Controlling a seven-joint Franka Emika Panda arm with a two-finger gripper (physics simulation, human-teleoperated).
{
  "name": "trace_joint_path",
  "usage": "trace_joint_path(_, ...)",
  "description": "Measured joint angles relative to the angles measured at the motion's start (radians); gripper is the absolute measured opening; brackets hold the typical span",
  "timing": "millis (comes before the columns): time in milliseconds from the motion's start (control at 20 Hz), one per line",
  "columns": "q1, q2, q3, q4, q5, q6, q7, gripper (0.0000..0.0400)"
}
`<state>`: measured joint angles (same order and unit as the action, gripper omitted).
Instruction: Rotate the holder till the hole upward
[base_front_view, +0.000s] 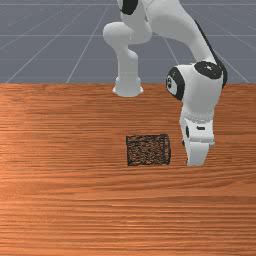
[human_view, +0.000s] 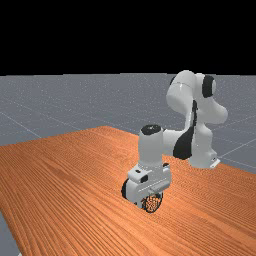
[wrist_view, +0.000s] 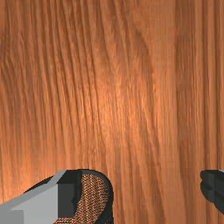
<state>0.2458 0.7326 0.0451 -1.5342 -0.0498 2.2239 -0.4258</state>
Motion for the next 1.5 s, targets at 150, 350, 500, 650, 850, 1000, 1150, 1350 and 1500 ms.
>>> trace_joint_path(150,0.041,0.050,-0.038,0.048,-0.048,-0.035,0.056,0.0400)
trace_joint_path(350,0.100,0.103,-0.017,0.140,-0.037,-0.069,0.109,0.0400)
trace_joint_path(500,0.217,0.240,-0.055,0.396,-0.099,-0.249,0.216,0.0400)
trace_joint_path(650,0.288,0.341,-0.095,0.577,-0.150,-0.398,0.266,0.0400)
trace_joint_path(850,0.362,0.371,-0.147,0.601,-0.219,-0.496,0.324,0.0400)
trace_joint_path(1000,0.396,0.399,-0.185,0.633,-0.267,-0.570,0.338,0.0400)
trace_joint_path(1150,0.407,0.361,-0.234,0.527,-0.332,-0.567,0.342,0.0400)
trace_joint_path(1350,0.430,0.390,-0.328,0.512,-0.447,-0.645,0.337,0.0400)
trace_joint_path(1500,0.390,0.299,-0.286,0.368,-0.403,-0.521,0.327,0.0400)
